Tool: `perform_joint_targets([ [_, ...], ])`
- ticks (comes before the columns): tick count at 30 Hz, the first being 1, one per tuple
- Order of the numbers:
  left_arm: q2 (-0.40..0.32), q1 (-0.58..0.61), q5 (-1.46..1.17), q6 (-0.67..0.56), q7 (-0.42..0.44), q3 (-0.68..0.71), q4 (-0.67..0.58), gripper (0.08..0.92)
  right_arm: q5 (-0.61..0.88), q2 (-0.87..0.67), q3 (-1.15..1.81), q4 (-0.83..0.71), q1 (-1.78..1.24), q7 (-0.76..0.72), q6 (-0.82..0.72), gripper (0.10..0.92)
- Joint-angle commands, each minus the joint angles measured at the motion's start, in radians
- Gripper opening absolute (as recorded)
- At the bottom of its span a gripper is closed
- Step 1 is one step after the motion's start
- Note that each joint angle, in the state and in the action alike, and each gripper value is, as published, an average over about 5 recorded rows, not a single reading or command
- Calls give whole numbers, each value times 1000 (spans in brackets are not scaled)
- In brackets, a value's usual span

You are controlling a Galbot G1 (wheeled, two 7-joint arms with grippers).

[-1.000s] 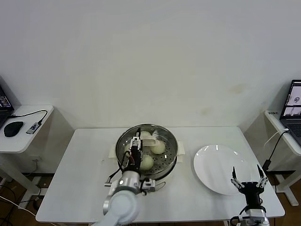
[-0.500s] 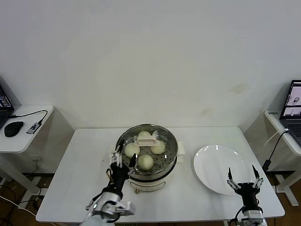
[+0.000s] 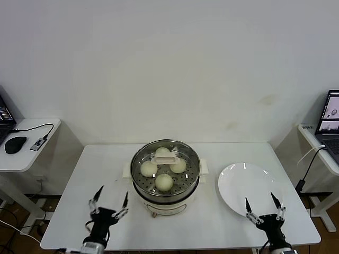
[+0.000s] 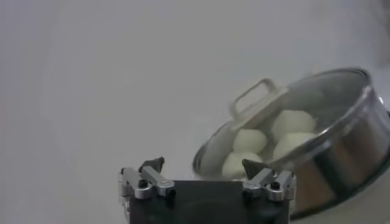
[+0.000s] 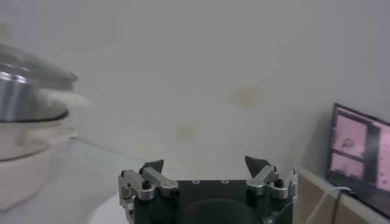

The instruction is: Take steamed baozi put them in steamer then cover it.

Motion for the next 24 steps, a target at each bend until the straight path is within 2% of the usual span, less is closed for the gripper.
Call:
perform_joint_targets([
  [1,-49,170,-323,-161,-85,-118,59,823,98,-51,-38,37,-98,-15,22,823],
  [11,-45,190,-346,-178,-32,-150,72,823,119,-52,-44,42,-120,-39,15,823],
  [24,-45,190,-347,-136,-1,-98,35,823,132,-44,-59,66,-162,-80,-75,823],
])
